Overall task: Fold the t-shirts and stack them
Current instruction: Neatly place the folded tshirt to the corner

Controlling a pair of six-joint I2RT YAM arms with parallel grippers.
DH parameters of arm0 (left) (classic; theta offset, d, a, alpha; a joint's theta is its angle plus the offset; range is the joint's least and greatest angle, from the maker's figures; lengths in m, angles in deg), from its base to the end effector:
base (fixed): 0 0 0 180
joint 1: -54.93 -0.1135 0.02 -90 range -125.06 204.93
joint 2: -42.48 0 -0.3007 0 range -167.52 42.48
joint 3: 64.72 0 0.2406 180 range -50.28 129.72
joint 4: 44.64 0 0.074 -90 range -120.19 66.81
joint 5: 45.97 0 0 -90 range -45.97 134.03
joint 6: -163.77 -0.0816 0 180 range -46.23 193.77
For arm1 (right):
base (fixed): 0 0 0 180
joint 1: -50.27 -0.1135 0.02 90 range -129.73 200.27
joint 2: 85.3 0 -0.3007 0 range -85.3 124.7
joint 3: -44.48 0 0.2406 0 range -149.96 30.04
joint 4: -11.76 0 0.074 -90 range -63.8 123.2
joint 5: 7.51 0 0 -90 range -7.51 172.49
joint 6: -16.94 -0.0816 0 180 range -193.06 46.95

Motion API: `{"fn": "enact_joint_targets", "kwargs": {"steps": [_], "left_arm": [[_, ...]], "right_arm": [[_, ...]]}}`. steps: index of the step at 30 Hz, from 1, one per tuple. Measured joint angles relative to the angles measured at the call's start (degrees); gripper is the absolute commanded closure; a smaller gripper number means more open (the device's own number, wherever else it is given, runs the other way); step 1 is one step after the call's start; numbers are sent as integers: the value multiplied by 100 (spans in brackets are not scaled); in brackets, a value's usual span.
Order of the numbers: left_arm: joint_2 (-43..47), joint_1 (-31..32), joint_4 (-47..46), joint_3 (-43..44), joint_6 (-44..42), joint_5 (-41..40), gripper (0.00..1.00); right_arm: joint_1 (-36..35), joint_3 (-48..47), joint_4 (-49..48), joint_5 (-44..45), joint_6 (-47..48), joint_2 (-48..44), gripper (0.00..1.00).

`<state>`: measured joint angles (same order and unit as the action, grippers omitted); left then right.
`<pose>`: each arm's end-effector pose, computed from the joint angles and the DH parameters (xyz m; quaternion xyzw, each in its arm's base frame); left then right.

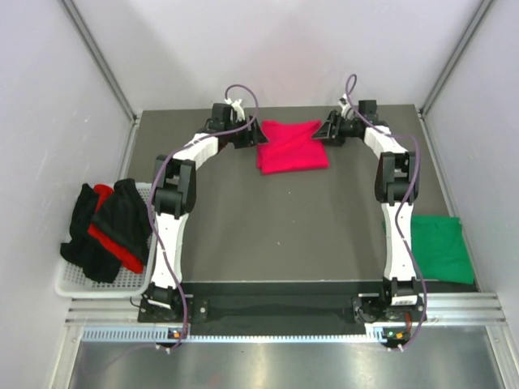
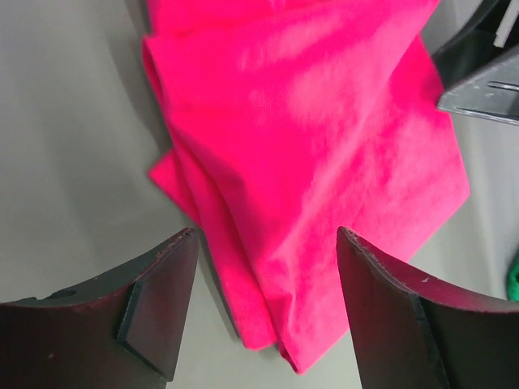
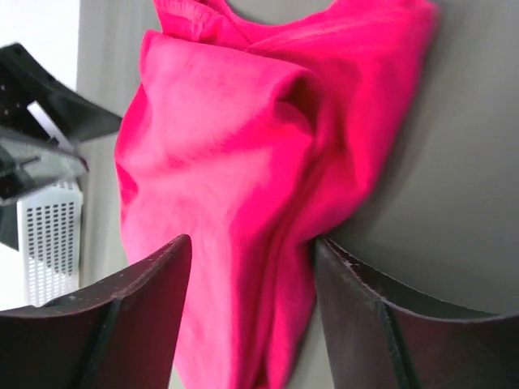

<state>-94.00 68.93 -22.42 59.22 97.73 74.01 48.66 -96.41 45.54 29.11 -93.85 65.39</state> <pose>0.5643 -0.1827 0.1858 0.0452 0.8631 -0.3624 0.3489 0.6061 0.0826 0.1352 -0.0377 0.8392 0.4733 0.2652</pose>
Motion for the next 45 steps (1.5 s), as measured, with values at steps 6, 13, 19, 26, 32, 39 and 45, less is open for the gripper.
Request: {"fn": "enact_joint_targets", "kwargs": {"steps": [6, 13, 19, 26, 32, 39, 45], "left_arm": [[317, -44, 52, -417, 164, 221, 27], [1174, -208, 142, -929, 153, 348, 27], [2116, -332, 660, -1384, -313, 146, 27], [3362, -339, 1368, -2041, -1040, -450, 27], [4253, -339, 1491, -2485, -1322, -754, 27], [5101, -339, 1445, -3034, -1355, -896, 27], [5563, -339, 1322, -3309, -1362, -997, 26]], "right_arm": [[-243, -35, 26, 201, -50, 28, 52], [-234, -35, 120, 415, -138, 136, 100], [-264, -17, 520, 682, 590, -59, 100], [-317, 942, 1958, 1685, 2267, -1471, 100], [-313, 2542, 2929, 2114, 3314, -3027, 100], [-321, 4817, 3620, 2533, 3910, -4857, 100], [-319, 5678, 4181, 3163, 4332, -6706, 100]]}}
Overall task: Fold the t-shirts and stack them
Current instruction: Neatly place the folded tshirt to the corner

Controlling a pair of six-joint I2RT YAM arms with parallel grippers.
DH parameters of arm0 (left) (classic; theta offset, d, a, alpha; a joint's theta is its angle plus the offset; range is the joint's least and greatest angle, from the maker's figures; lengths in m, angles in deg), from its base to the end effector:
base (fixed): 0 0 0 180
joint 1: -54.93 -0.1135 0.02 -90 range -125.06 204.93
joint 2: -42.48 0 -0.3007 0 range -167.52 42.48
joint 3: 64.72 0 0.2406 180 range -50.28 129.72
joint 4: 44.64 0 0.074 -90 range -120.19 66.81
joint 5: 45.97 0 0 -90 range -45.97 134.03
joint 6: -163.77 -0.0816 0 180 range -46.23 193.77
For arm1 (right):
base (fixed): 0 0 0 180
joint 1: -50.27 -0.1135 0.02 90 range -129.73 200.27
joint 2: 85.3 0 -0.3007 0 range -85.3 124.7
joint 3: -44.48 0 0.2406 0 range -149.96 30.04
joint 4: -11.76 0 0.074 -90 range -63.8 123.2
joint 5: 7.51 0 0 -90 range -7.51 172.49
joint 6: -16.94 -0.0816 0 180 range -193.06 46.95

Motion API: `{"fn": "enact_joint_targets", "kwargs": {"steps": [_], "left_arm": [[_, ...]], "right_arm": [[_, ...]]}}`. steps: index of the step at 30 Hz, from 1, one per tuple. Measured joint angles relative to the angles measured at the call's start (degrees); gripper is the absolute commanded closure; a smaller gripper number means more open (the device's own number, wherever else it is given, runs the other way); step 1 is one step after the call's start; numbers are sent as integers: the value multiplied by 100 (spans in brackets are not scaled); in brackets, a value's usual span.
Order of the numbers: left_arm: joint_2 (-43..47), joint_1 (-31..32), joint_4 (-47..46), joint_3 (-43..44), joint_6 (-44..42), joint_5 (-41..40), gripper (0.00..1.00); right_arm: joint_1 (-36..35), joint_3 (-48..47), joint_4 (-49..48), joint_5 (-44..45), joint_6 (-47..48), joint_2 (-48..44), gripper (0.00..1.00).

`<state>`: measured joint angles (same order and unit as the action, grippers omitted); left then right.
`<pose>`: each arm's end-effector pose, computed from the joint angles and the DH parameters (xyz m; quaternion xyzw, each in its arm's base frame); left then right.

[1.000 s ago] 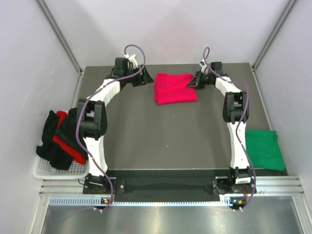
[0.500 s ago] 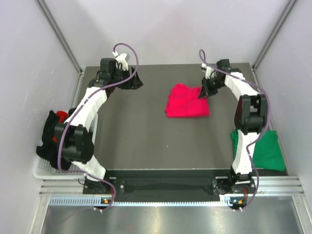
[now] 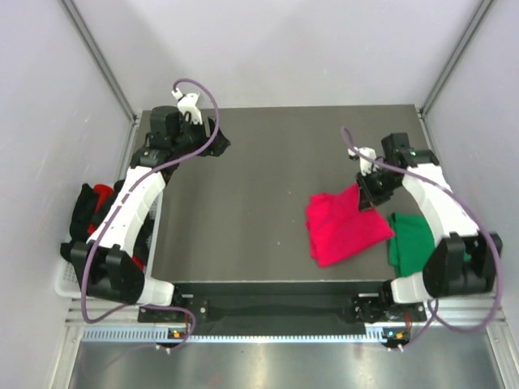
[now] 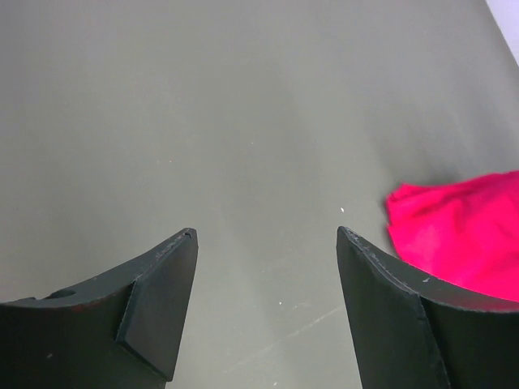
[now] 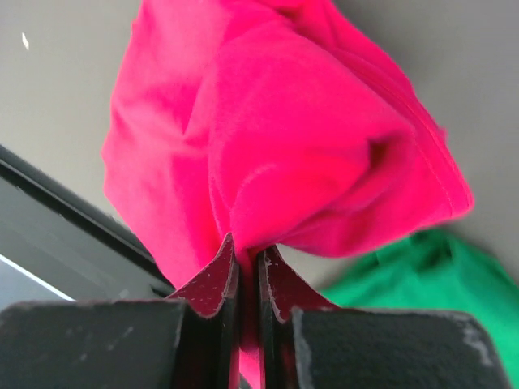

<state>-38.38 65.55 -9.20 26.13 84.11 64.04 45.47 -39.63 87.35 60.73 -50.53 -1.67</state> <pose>0.3342 -0.0911 0.3874 0.0948 0.8324 -0.2401 0.4904 0.2623 0.0524 0.2696 -0.2538 0.9404 0.1653 0.1546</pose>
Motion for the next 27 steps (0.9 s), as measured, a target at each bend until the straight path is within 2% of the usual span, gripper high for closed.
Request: {"fn": "enact_joint_targets", "kwargs": {"steps": [5, 9, 27], "left_arm": [[153, 0, -46, -70, -2, -26, 26], [219, 0, -83, -90, -4, -61, 25], [308, 0, -175, -227, -7, -151, 25]], "right_arm": [[149, 162, 520, 463, 275, -1023, 100], [566, 457, 726, 688, 496, -1589, 100], [1624, 739, 1338, 1233, 903, -3333, 100]]}}
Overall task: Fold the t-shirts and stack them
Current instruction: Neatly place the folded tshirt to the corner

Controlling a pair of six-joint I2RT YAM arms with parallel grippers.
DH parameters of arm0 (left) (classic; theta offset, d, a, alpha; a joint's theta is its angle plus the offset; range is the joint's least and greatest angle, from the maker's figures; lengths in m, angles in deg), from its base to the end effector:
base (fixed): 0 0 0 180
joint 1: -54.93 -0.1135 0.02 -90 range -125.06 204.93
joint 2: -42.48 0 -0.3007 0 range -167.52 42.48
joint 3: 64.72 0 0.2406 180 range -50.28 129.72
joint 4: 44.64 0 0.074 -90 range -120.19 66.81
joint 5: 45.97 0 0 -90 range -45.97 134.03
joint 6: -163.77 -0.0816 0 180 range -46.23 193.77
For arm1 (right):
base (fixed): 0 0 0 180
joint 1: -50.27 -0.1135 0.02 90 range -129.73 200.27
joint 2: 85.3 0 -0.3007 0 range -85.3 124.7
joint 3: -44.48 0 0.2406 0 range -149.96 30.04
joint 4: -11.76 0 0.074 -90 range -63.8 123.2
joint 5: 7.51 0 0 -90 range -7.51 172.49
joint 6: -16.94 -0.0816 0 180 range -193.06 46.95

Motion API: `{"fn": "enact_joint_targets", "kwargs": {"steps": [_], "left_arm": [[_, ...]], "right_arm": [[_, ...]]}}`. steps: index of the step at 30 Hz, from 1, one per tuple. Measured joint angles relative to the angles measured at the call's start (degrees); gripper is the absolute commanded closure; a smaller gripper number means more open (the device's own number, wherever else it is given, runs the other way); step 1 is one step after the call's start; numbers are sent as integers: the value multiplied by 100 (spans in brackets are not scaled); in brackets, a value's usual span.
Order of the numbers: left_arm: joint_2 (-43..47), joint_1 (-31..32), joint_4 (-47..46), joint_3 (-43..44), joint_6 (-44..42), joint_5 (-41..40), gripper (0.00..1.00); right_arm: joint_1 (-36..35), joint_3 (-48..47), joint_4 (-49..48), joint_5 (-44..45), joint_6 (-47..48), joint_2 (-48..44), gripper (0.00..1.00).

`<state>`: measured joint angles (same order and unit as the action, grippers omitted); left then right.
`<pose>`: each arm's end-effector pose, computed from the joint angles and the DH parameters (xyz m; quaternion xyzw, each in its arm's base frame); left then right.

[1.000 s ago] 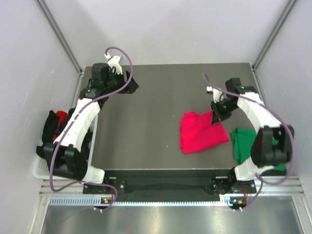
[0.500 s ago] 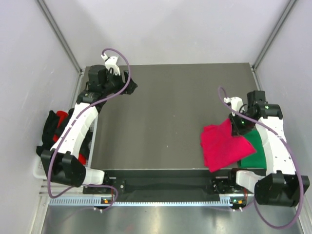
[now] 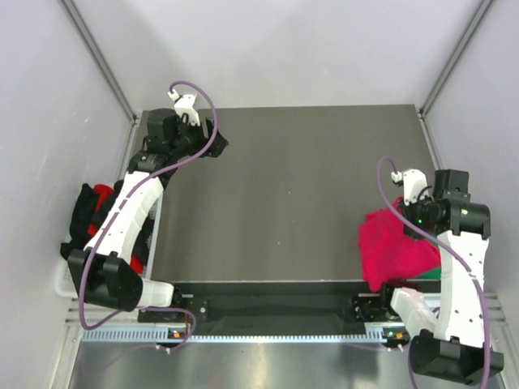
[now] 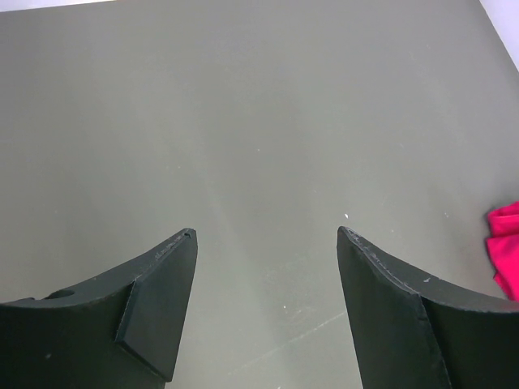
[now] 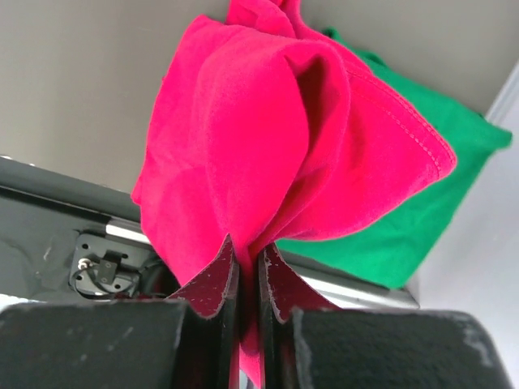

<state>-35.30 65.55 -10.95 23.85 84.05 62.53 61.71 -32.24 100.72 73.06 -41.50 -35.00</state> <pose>0.3217 -0.0867 0.3935 0.0913 0.8223 -0.2307 0.5121 0.1150 -0.0096 0.3148 -0.1883 0.9498 -0.0124 0.2493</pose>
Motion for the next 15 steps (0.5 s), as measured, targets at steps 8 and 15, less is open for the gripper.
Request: {"fn": "enact_joint_targets", "kwargs": {"steps": [8, 15], "left_arm": [[2, 0, -66, -101, -2, -4, 25], [4, 0, -81, -151, -2, -20, 25]], "right_arm": [[426, -9, 59, 105, 59, -247, 100], [811, -269, 50, 94, 133, -452, 100]]}}
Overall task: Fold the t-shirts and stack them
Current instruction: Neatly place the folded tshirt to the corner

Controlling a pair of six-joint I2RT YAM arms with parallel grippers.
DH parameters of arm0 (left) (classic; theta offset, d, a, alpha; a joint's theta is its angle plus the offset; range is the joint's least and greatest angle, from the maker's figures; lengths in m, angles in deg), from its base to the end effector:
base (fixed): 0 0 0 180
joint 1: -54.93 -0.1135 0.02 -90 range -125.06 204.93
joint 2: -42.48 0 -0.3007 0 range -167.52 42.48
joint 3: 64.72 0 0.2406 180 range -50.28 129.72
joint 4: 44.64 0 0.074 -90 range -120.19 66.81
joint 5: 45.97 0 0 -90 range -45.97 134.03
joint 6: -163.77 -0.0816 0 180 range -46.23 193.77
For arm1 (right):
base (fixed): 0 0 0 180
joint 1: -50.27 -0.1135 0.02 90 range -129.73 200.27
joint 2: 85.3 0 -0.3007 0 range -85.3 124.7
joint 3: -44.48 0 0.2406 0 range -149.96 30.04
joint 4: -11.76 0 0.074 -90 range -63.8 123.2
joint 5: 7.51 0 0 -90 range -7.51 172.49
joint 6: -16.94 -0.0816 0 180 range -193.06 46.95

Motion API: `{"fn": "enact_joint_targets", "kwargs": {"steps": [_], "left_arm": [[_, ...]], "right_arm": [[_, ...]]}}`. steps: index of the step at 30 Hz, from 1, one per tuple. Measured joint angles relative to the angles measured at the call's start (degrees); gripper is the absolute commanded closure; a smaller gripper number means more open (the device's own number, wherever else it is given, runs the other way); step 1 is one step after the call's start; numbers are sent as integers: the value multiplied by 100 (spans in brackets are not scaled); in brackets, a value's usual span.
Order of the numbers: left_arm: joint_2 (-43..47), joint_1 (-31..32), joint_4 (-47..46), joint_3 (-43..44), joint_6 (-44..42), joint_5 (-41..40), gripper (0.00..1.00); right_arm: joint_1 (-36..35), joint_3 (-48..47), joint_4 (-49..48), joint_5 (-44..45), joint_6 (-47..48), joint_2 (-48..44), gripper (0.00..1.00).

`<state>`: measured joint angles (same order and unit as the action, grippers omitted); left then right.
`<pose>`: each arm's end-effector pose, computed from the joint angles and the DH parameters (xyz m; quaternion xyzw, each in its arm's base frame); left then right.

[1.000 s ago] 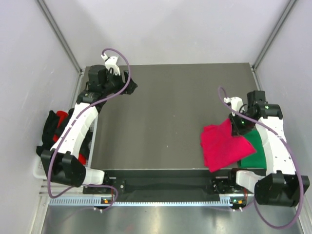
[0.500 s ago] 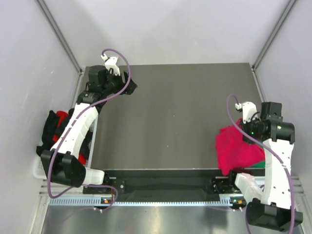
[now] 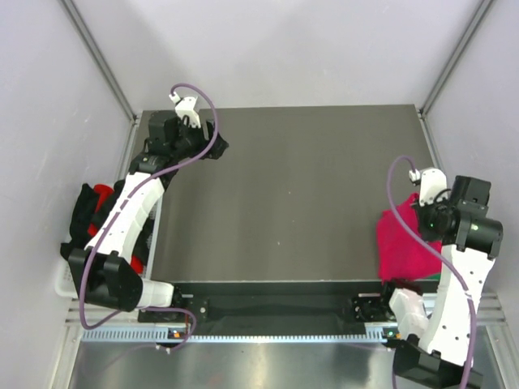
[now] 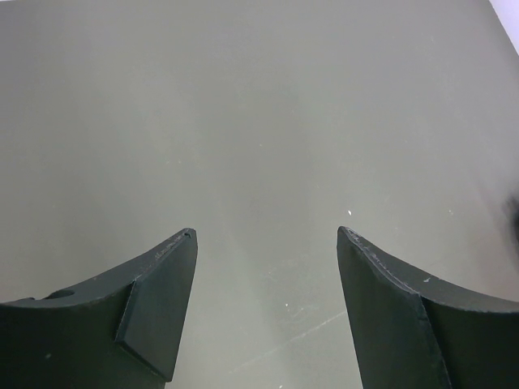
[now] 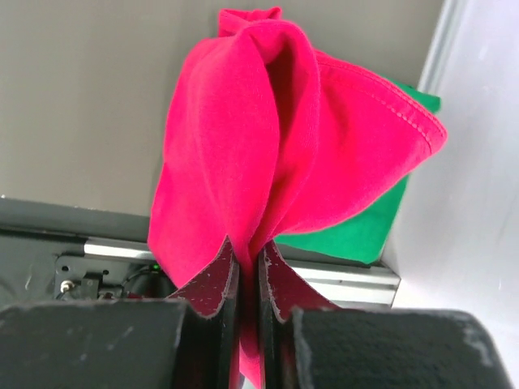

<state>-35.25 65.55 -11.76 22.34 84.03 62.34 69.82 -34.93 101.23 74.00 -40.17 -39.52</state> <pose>0.3219 -0.0864 0.3858 0.0898 0.8256 -0.2289 0.5079 0.0959 -0.0213 0.3342 -0.1323 0.9443 -0.0659 0.2940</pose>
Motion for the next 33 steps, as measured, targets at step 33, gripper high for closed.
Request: {"fn": "enact_joint_targets", "kwargs": {"steps": [33], "left_arm": [[162, -74, -48, -203, -24, -42, 25]], "right_arm": [[2898, 468, -1119, -1075, 767, 1412, 100]]}}
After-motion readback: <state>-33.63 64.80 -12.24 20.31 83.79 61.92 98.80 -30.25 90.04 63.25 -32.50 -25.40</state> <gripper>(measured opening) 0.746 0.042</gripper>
